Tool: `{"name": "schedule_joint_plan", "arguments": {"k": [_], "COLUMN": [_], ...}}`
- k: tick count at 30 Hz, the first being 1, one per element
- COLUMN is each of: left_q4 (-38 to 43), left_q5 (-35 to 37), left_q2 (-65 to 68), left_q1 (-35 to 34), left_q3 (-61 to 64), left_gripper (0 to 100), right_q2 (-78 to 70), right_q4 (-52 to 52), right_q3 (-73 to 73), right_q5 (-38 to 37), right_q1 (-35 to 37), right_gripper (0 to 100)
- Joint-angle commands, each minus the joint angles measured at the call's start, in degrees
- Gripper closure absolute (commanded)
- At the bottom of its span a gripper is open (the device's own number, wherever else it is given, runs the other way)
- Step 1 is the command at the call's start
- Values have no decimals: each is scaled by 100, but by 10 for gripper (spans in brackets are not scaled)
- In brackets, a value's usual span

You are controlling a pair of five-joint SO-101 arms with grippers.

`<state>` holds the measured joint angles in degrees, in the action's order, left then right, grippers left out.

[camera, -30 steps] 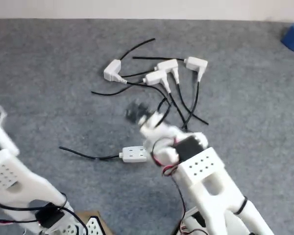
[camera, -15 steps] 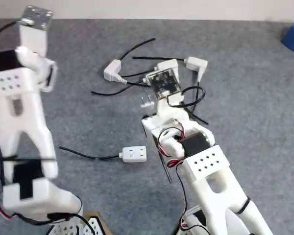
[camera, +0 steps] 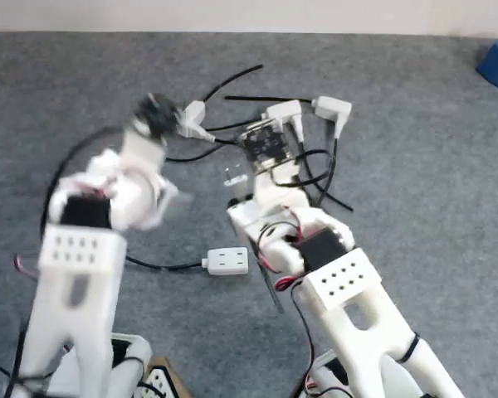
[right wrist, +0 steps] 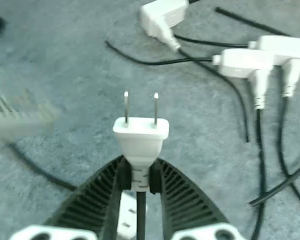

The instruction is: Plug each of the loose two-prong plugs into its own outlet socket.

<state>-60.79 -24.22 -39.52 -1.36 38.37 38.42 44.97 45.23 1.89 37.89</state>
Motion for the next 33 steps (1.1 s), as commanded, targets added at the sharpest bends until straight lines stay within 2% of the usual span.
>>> {"name": "schedule_joint_plan", "arguments": {"k": [1,8,12,17,21,26,33], "left_q4": [141,211,958,1442,1820,3182,3297], "left_q5": [-492,-897,-888,-440,-396,-404,-413], "left_q2": [-1182,-2554,-3310,-4145,-4409,-4462,-4444], "left_q1": [593,690,558,180,268,286,145], "left_q3": [1051,1543,2114,2844,3389,3943,3486], "left_gripper": [663,659,652,549,554,553,553], "right_q2": [92,92,92,92,92,92,84], "right_q4": [31,-13,-259,-259,-224,-224,-251], "right_q3": [-75,145,444,462,462,523,681], "right_q5": [44,53,53,316,492,448,343], "right_q1": [391,321,312,312,497,1077,1051], "right_gripper": [991,991,991,991,991,991,991]}}
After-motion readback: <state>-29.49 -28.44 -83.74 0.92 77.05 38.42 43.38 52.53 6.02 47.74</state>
